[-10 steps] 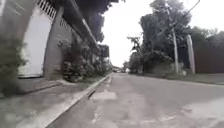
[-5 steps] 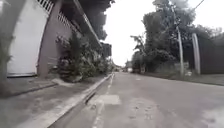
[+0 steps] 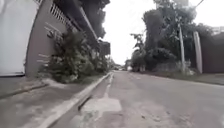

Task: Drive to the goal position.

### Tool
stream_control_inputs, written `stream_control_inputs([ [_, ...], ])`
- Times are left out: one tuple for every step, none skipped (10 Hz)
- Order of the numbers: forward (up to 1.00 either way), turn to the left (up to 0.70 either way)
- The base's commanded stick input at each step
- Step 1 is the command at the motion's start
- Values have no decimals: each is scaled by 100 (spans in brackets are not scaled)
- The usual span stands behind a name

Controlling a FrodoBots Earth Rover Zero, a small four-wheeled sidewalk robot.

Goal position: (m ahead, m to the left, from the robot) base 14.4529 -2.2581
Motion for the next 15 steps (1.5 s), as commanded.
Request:
stream_control_inputs([
  [70, -10],
  [70, -35],
  [70, -27],
  [70, -13],
  [70, 0],
  [70, 0],
  [70, 0],
  [70, 0],
  [70, 0],
  [70, 0],
  [70, 0],
  [70, 0],
  [70, 0],
  [70, 0],
  [70, -1],
])
